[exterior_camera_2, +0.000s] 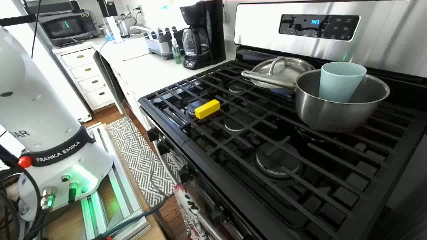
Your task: Pick up the silver pot lid and put it on the bottom right cooker on the hob of the stove
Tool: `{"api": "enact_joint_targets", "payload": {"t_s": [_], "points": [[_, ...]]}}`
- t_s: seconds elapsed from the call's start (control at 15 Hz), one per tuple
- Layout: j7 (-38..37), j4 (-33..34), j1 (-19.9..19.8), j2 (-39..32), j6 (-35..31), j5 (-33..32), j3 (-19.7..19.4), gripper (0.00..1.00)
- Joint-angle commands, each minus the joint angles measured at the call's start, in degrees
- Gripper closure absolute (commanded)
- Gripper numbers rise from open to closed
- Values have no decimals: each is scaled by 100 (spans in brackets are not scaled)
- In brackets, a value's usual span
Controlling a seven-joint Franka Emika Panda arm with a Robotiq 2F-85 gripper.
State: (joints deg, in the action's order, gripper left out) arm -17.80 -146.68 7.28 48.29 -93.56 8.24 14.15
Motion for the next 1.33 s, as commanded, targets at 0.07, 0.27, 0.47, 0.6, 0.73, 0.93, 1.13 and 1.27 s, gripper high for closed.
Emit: {"api": "enact_joint_targets", "payload": {"t_s": [0.07,0.27,0.47,0.6,0.73,0.93,1.13,1.27], "points": [[20,10,-33,2,12,13,21,0],[33,-85,-85,217,109,-36,-83,0],[152,-334,-312,549,160,-142,-446,0],[231,-487,-564,706,123,-284,-718,0],[260,-647,-910,883,67,-529,-1009,0],[-20,-770,-1554,1013,-132,-849,-1345,0],[60,-623,-1655,807,-60,-745,-1314,0],[-6,-623,-1731,814,-76,-748,-1321,0]]}}
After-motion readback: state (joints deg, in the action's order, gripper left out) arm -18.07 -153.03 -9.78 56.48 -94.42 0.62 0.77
